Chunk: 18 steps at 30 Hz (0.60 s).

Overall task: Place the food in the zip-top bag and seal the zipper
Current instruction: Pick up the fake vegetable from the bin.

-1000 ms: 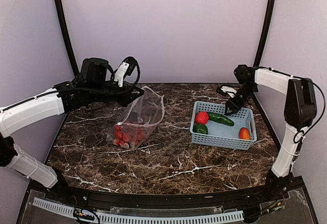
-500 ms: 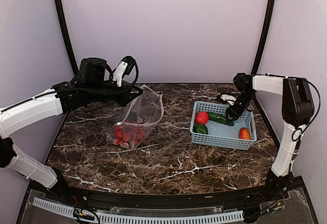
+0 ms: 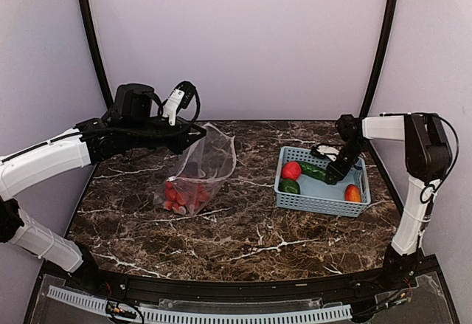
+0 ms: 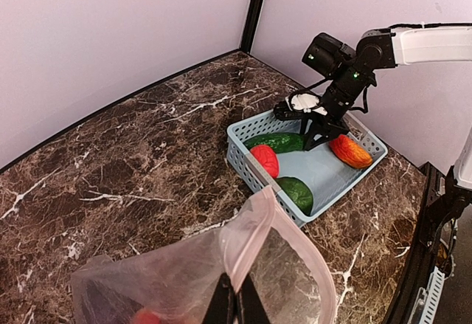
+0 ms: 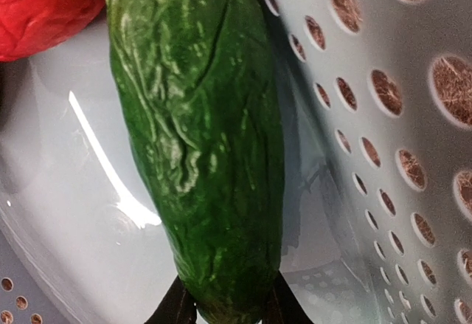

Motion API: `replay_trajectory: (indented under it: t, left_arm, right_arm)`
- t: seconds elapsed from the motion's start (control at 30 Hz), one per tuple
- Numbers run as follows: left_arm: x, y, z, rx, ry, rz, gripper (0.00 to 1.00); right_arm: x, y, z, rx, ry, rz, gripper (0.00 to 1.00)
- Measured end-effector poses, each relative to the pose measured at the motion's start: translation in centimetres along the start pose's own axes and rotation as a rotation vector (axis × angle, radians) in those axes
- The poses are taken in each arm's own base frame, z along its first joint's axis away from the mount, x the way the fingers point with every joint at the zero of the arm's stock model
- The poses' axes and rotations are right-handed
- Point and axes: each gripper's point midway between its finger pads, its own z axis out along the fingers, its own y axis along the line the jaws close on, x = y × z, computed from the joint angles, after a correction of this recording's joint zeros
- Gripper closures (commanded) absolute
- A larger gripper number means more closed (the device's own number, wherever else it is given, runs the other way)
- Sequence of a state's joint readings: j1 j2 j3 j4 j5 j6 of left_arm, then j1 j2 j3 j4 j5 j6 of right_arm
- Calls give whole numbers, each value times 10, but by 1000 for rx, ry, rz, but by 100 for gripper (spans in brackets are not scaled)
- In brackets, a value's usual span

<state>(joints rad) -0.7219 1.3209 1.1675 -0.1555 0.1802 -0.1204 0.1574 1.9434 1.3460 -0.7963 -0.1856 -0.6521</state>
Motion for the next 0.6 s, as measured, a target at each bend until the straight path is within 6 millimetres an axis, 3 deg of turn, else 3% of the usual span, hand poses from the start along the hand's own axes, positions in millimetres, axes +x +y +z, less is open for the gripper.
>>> replay_trajectory:
  t: [0.27,0.6]
  left_arm:
    - [0,0,0,1,1,1,99]
    - [1,-1,1,8,1,1,99]
  right_arm:
    - [14,12,-11,13,0,-7,86]
    - [18,26,-70,99,-66,-30,86]
